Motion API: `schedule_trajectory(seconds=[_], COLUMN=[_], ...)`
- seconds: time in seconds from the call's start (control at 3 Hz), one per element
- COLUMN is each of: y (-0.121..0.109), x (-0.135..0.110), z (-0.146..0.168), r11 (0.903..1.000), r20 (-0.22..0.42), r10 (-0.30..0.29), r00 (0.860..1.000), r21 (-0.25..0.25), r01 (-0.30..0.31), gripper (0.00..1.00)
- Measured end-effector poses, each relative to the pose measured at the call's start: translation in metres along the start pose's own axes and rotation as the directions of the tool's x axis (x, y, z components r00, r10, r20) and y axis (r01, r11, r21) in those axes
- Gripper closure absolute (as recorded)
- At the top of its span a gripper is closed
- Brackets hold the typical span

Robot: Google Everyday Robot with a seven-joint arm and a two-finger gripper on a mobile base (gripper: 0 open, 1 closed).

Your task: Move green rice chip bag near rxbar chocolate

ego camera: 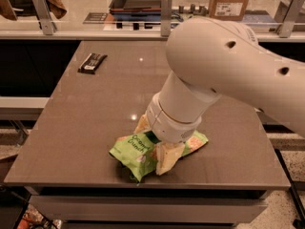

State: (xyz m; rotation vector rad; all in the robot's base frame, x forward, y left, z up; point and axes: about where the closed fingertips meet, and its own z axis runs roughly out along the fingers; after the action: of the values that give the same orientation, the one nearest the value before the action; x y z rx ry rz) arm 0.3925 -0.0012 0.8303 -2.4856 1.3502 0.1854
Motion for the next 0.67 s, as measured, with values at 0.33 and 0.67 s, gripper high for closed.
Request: schedule_trajectory(seconds=[0.33,0.67], y=[0.0002,0.0002], x=[-0.0009,-0.0018], z=[-0.0008,-0.0015], r11=[1.0000,1.0000], r20=[-0.002,-0.003], r10=[-0.001,-0.003], r00=[1.000,1.000], r21=[0.002,0.003], r01=[0.001,0.003], gripper=[0.88,1.00])
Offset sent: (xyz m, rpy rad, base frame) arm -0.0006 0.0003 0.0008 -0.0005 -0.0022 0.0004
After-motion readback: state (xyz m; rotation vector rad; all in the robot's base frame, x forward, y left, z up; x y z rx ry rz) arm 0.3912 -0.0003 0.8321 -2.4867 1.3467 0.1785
